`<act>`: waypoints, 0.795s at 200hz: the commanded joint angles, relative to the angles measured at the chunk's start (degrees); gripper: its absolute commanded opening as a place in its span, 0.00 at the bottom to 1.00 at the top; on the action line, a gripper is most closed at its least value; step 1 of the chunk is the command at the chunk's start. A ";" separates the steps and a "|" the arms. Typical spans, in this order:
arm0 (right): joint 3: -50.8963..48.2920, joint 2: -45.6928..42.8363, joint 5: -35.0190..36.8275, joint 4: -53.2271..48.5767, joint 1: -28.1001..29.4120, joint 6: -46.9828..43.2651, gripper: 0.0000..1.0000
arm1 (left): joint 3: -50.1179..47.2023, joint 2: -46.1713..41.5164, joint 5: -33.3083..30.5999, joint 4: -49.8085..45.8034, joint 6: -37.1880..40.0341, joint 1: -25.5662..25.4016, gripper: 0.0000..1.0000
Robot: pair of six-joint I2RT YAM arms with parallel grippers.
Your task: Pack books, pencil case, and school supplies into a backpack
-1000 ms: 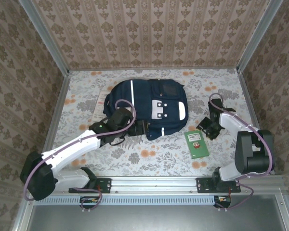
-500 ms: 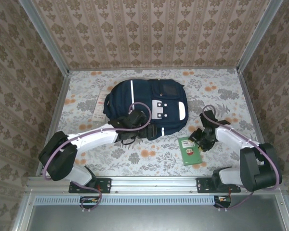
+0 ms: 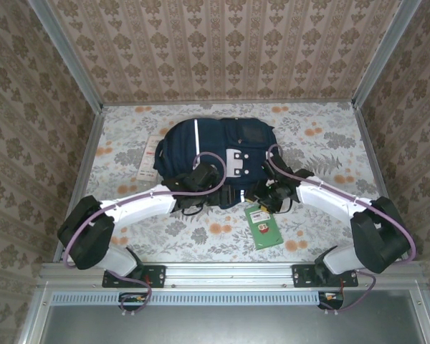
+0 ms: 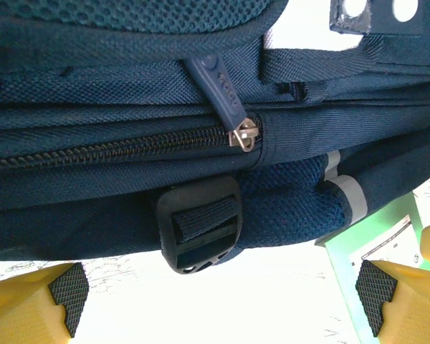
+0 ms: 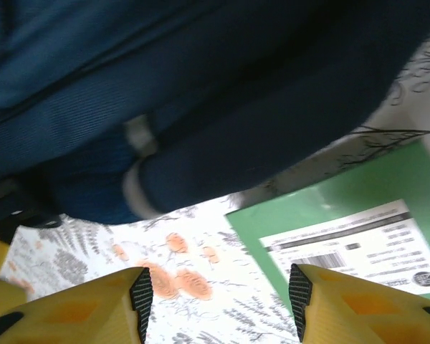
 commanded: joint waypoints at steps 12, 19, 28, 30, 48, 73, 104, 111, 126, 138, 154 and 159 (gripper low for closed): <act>0.13 -1.23 9.62 -8.00 -1.05 -2.50 0.53 | -1.60 -4.50 -1.41 -1.16 -0.02 -0.37 1.00; -0.35 -1.24 11.08 -8.21 -1.74 -2.96 0.49 | -2.09 -5.17 -1.60 -1.34 -0.10 -0.39 1.00; -0.93 -1.23 11.82 -8.70 -2.94 -3.56 0.38 | -2.55 -6.18 -1.84 -1.79 -0.26 -0.35 1.00; -1.03 -1.23 11.83 -8.66 -3.17 -3.76 0.35 | -2.68 -6.36 -1.91 -1.85 -0.27 -0.37 1.00; -2.00 -0.32 13.12 -9.21 -5.59 -5.18 0.19 | -3.59 -8.16 -2.57 -2.69 -0.50 -0.35 1.00; -3.07 0.13 15.97 -8.77 -7.98 -7.21 0.09 | -4.80 -10.15 -3.50 -3.31 -0.98 -0.35 1.00; -3.05 4.71 13.40 -6.02 -9.36 -9.78 0.00 | -5.16 -11.10 -3.94 -4.00 -1.16 -0.21 1.00; -2.50 6.35 12.60 -5.84 -8.98 -10.08 0.00 | -5.09 -11.10 -3.93 -4.15 -1.14 -0.20 1.00; -1.57 8.73 11.58 -5.02 -7.62 -10.36 0.00 | -4.92 -11.02 -3.99 -4.35 -1.14 -0.20 1.00; -1.03 9.72 11.33 -4.61 -6.18 -10.12 0.00 | -4.78 -10.94 -4.10 -4.53 -1.07 -0.25 1.00; -0.66 10.62 9.84 -3.66 -4.22 -9.38 0.00 | -4.76 -10.87 -4.25 -4.51 -1.16 -0.17 1.00; -0.45 10.83 9.41 -3.38 -3.45 -9.21 0.00 | -4.71 -10.84 -4.25 -4.49 -1.16 -0.10 1.00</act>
